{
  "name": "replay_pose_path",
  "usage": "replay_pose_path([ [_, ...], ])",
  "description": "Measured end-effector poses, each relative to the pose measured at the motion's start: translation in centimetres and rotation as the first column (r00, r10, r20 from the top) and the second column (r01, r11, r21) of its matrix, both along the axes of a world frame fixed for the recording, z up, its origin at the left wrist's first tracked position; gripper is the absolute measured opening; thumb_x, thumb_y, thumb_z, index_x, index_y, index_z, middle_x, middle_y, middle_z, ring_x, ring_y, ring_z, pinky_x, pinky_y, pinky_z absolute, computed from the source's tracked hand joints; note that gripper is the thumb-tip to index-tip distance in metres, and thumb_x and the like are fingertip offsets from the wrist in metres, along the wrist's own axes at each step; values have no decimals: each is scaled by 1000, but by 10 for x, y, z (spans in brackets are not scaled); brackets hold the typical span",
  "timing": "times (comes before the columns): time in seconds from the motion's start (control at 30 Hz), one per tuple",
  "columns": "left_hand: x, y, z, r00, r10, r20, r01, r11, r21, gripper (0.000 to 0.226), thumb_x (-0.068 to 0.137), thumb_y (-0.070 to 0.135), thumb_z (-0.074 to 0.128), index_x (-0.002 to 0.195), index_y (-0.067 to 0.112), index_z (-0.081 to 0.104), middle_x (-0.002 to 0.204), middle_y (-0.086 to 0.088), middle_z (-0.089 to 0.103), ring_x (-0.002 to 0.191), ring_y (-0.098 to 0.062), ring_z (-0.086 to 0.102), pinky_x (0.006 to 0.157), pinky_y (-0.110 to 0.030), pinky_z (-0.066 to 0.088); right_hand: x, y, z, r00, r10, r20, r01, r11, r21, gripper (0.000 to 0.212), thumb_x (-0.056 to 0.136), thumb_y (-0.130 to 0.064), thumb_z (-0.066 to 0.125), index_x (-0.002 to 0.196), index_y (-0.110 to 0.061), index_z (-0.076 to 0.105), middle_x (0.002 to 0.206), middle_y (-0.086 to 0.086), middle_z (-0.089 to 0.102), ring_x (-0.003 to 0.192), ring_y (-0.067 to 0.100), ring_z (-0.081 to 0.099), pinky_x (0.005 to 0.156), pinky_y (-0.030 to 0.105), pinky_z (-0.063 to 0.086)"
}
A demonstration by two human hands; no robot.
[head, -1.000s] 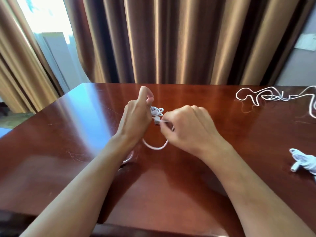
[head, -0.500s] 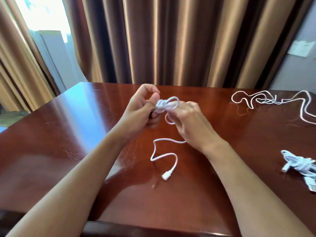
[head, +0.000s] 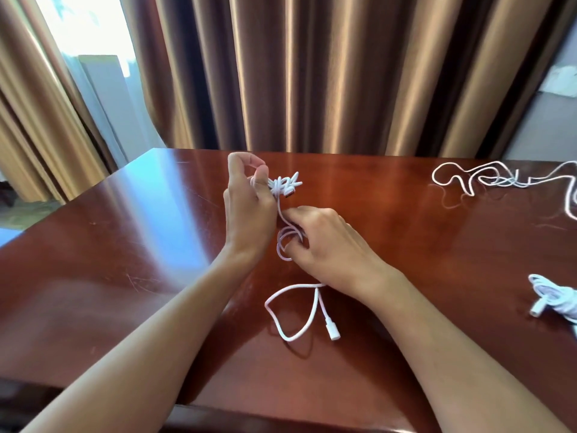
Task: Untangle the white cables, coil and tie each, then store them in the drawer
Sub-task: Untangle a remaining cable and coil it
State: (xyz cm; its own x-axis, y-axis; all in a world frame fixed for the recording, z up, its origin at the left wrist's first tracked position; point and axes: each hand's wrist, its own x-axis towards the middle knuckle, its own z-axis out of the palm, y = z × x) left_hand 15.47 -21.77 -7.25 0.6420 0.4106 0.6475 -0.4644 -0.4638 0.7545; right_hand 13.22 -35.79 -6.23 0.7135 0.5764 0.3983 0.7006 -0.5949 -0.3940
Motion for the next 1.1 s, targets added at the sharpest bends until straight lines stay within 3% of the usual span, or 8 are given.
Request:
replay_pose_path([
  [0.2,2,8,-4,983,163,86,-181,940,288,4,102,7,44,105,6,47,59,-7,51,49,-24,47,52,-37,33,-1,-6,5,995,-92,29,91,995,42,19,81,-32,60,91,-24,74,76,-1,70,77,28,65,69,42,54],
  [0.4,7,14,-6,979,186,80,-203,894,398,5,102,7,45,106,6,47,63,-6,52,53,-40,52,52,-35,30,6,-13,8,977,34,-210,26,960,279,10,83,-17,71,86,-18,81,73,-7,75,74,9,70,70,35,54],
  [0.5,9,17,-7,983,167,73,-182,887,425,4,102,7,44,105,9,46,66,-7,54,54,-42,51,51,-37,33,9,-16,8,971,44,-234,26,958,287,25,89,-39,72,77,-17,80,53,-7,61,51,6,53,54,31,44],
  [0.63,13,26,-9,988,155,-8,-138,896,422,9,102,11,44,102,19,40,69,-12,58,60,-44,53,55,-46,45,8,-19,13,940,189,-283,-63,914,400,52,92,-49,69,61,-6,68,51,9,46,52,9,34,51,32,29],
  [0.77,14,26,-10,981,44,-189,43,899,436,7,102,9,44,104,15,44,67,-7,60,62,-35,55,58,-40,43,14,-24,17,910,320,-263,-49,715,697,40,97,-40,60,65,-17,66,46,-7,35,41,4,24,42,21,21],
  [0.9,12,25,-10,914,-188,-360,349,817,459,10,101,9,46,104,18,45,65,2,69,61,-16,63,63,-36,49,19,-28,19,922,282,-264,74,543,837,29,100,-36,56,91,-18,77,59,30,45,40,9,20,40,27,14],
  [1.0,7,20,-5,808,-387,-444,540,788,296,10,103,6,45,103,16,46,59,4,56,48,-6,45,46,-18,36,31,-36,14,929,130,-347,251,470,846,30,106,-30,51,105,-12,75,51,-4,27,40,6,21,41,26,17],
  [1.1,-3,14,3,665,-602,-443,675,738,11,14,106,7,43,97,17,43,62,-11,47,45,-11,35,40,-18,31,50,-44,1,917,-114,-381,376,563,736,28,106,-27,51,118,-18,74,55,-16,45,47,0,42,47,22,36],
])
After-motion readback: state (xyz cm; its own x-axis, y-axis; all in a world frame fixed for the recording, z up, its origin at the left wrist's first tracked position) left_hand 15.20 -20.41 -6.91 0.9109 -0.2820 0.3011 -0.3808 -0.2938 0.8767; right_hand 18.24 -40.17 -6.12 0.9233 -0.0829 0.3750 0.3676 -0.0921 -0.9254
